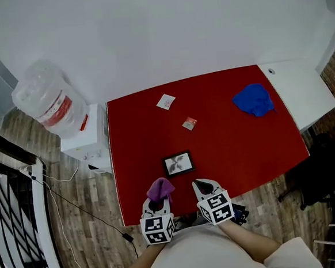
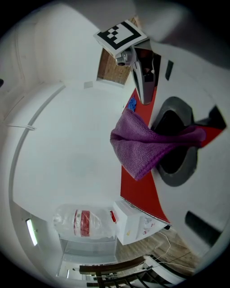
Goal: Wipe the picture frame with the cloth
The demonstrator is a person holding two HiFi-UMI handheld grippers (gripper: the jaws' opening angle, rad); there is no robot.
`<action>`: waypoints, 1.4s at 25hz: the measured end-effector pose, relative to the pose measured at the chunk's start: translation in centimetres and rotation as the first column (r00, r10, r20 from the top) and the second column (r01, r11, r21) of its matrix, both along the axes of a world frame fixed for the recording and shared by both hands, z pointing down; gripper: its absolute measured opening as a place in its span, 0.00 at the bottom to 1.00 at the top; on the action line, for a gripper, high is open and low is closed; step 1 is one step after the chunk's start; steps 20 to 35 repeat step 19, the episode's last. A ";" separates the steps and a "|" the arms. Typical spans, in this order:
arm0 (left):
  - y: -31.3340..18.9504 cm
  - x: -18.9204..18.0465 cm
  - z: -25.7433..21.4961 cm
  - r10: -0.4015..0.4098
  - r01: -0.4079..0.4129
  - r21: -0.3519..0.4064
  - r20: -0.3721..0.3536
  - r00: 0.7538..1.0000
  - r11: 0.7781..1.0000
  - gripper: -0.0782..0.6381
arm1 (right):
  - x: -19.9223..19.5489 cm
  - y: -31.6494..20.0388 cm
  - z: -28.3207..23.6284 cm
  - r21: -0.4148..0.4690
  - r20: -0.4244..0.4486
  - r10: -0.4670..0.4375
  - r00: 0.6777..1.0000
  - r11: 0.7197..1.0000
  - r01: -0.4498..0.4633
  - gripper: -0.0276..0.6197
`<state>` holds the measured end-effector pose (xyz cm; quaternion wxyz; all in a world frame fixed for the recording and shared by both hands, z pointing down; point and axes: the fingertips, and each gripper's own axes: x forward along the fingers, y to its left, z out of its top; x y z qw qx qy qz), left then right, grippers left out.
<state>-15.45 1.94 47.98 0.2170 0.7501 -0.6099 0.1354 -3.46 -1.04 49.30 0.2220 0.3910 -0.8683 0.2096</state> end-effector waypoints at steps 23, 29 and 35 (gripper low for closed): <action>1.2 -0.6 0.0 -0.010 0.010 -0.006 0.005 1.000 1.000 0.20 | -1.2 1.3 0.1 -0.008 0.020 -0.045 0.999 0.999 0.046 0.05; 1.2 -0.6 0.0 -0.010 0.010 -0.006 0.005 1.000 1.000 0.20 | -1.2 1.3 0.1 -0.008 0.020 -0.045 0.999 0.999 0.046 0.05; 1.2 -0.6 0.0 -0.010 0.010 -0.006 0.005 1.000 1.000 0.20 | -1.2 1.3 0.1 -0.008 0.020 -0.045 0.999 0.999 0.046 0.05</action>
